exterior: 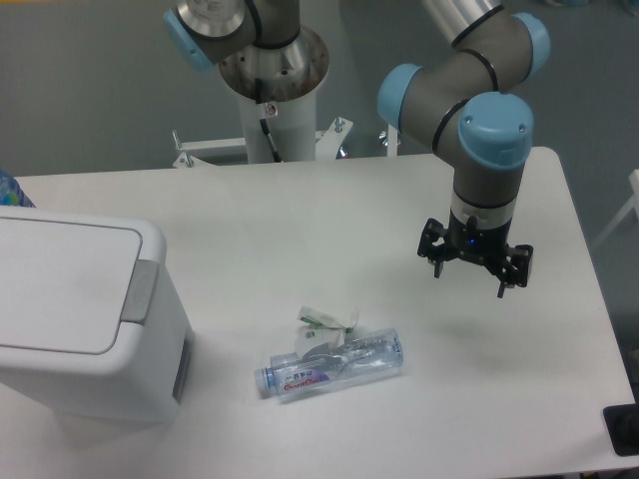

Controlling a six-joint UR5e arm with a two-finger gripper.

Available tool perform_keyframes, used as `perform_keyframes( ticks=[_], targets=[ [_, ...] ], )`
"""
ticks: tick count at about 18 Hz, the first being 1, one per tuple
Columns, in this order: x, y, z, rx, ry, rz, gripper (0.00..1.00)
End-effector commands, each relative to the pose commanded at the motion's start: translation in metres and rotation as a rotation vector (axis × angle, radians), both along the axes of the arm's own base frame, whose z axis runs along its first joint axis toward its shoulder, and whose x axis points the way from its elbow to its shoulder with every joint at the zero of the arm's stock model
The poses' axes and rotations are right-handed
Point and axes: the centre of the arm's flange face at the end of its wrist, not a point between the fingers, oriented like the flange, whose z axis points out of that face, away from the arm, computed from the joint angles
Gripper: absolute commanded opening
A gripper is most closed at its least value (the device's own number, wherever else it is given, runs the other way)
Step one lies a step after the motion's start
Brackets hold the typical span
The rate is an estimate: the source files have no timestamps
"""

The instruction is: Open the trash can

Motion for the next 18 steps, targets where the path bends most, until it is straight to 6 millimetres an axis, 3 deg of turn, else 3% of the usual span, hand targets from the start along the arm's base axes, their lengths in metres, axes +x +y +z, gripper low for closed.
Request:
perform_keyframes(
  ticks=[6, 9, 11, 13, 18],
  targets=[
    [0.0, 0.001, 0.01, 0.046, -0.005, 0.005, 1.0],
    [0.01, 0.006, 0.021, 0.101, -0.019, -0.01, 1.0],
    [0.015, 0.009, 0.016, 0.145, -0.057, -0.015, 1.0],
    [0.027, 0.01, 0.016, 0.201, -0.103, 0.029, 1.0],
    [0.062, 0.024, 0.049, 0.314, -0.153, 0.147, 1.0]
  ],
)
